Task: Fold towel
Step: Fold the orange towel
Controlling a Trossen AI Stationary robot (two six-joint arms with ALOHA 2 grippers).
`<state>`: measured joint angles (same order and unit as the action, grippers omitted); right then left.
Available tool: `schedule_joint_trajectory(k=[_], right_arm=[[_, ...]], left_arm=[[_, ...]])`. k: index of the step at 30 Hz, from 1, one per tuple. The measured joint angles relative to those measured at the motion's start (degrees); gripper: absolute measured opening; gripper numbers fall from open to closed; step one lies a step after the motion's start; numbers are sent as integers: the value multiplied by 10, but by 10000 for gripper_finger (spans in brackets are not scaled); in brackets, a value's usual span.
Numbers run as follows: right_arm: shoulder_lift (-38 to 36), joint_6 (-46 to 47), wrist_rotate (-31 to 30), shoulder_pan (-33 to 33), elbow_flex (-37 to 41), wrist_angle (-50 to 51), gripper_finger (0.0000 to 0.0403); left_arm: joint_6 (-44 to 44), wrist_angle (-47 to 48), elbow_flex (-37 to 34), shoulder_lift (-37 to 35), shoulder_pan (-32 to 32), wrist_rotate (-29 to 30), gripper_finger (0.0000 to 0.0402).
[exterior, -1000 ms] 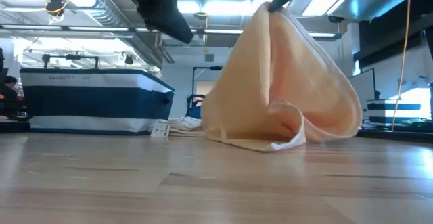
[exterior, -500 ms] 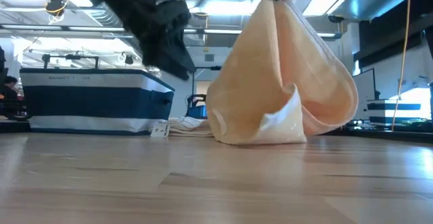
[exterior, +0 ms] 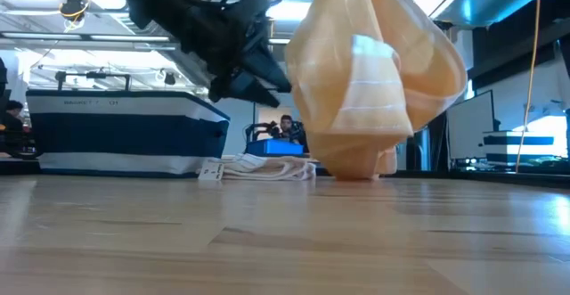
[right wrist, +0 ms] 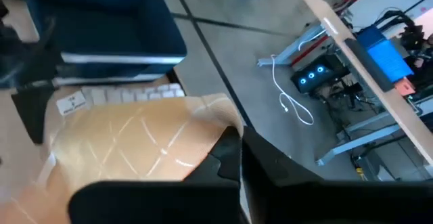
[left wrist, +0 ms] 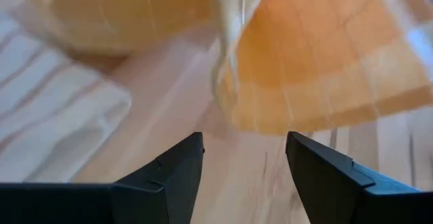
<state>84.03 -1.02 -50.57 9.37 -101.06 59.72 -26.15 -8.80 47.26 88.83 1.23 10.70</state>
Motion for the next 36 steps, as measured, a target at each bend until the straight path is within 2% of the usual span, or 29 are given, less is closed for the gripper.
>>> schedule_joint_trajectory(k=[4, 9, 13, 16, 22, 26, 29, 34, 36], right_arm=[[0, -8, 0, 0, -11, -1, 5], [0, -10, 0, 0, -10, 1, 5], [0, -10, 1, -5, -10, -1, 5], [0, -10, 0, -9, -10, -1, 5], [0, -10, 4, -17, -10, -6, 5], [0, -20, 3, -15, -10, -13, 5], [0, -20, 2, -15, -10, -12, 5], [0, -23, 2, -15, -10, -12, 5], [0, -22, 8, -15, -10, -12, 5]], left_arm=[[34, -48, 0, 16, 22, -13, 205], [143, -109, 3, 26, 76, -22, 205], [243, -176, 5, 40, 123, 48, 205], [299, -181, 12, 62, 136, 110, 205], [301, -188, 49, 123, 124, 184, 205], [309, -203, 70, 141, 111, 202, 203], [321, -203, 78, 143, 111, 199, 171], [357, -174, 78, 138, 120, 194, 36], [359, -150, 78, 137, 119, 195, 12]])
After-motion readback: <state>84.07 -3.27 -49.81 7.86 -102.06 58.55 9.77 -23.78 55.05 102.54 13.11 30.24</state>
